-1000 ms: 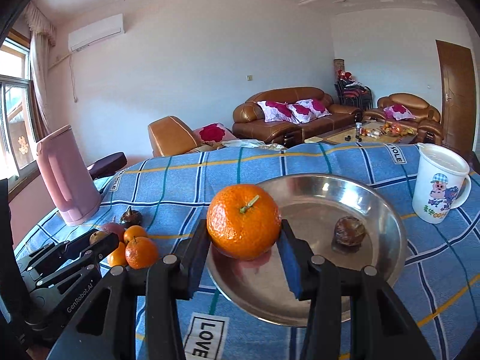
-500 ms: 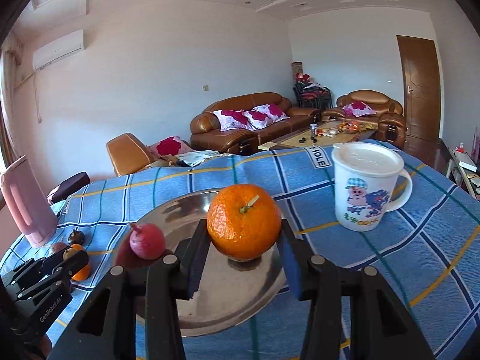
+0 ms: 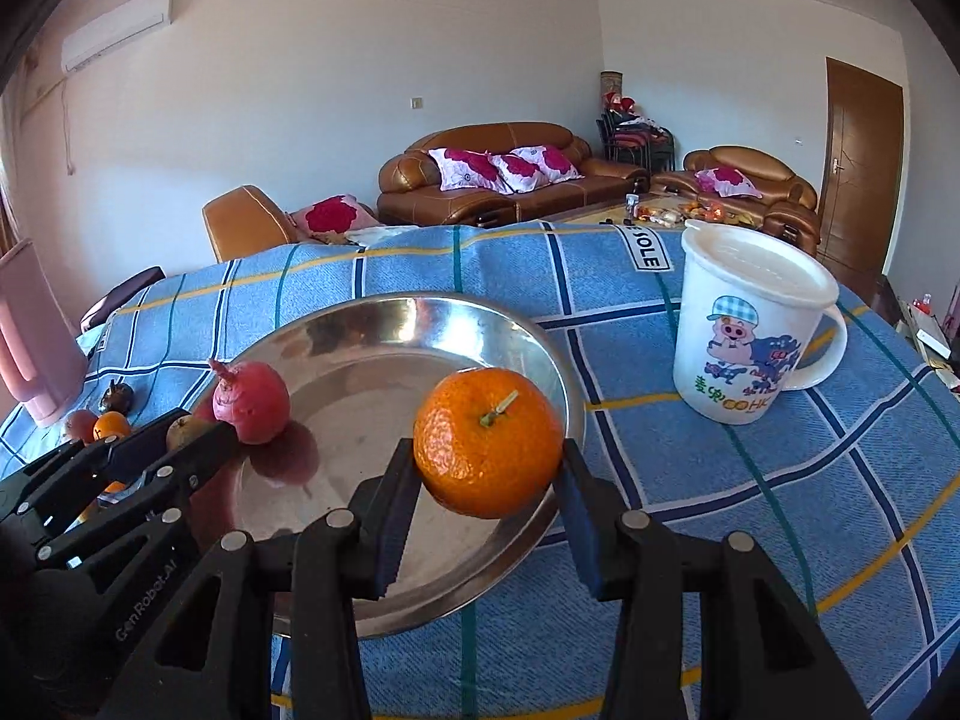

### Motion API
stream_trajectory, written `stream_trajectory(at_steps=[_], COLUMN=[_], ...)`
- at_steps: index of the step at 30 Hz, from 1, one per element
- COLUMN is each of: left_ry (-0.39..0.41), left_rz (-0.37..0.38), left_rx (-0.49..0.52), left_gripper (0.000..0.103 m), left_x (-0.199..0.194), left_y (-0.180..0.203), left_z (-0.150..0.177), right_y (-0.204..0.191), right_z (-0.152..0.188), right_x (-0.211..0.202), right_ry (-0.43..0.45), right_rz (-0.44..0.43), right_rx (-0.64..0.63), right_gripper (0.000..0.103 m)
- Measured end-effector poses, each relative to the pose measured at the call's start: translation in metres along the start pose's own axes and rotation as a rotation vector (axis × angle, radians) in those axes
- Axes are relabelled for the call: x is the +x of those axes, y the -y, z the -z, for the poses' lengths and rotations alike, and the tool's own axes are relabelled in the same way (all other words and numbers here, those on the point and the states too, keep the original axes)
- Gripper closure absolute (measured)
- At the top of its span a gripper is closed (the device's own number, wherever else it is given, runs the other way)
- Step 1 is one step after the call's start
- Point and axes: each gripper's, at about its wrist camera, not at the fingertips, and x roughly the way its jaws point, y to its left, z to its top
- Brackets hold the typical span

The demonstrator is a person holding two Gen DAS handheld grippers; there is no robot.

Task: Organize fruits
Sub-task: 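Carry the tan fruit and orange onto the steel plate and open both tools, then lift both tools away from the steel plate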

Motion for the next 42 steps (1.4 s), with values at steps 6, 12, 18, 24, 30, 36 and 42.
stream_trajectory(at_steps=[6, 12, 18, 24, 30, 36, 42], left_ry=[-0.062, -0.115, -0.147, -0.168, -0.161, -0.135, -0.021], left_rz=[-0.019, -0.019, -0.025, -0.032, -0.044, -0.054, -0.064], left_rx=[0.007, 0.012, 0.023, 0.025, 0.018, -0.013, 0.023], left_gripper=[0.074, 0.074, 0.073, 0.073, 0.072, 0.049, 0.011], left_x=[0.013, 0.024, 0.029, 0.033, 0.032, 0.026, 0.005], left_y=[0.004, 0.006, 0.008, 0.009, 0.007, 0.000, 0.007], left_z=[0.000, 0.000, 0.001, 0.002, 0.001, 0.000, -0.002], right_y=[-0.010, -0.013, -0.016, -0.017, -0.014, -0.004, 0.012], right_z=[0.002, 0.003, 0.002, 0.001, 0.001, 0.000, -0.005], right_x=[0.001, 0.005, 0.008, 0.010, 0.009, 0.004, -0.020], right_ry=[-0.015, -0.036, -0.053, -0.060, -0.056, -0.029, 0.101], right_rz=[0.005, -0.006, -0.020, -0.027, -0.043, -0.067, -0.109], right_rx=[-0.060, -0.067, -0.073, -0.069, -0.046, 0.019, 0.109], right_gripper=[0.056, 0.056, 0.055, 0.055, 0.054, 0.052, 0.027])
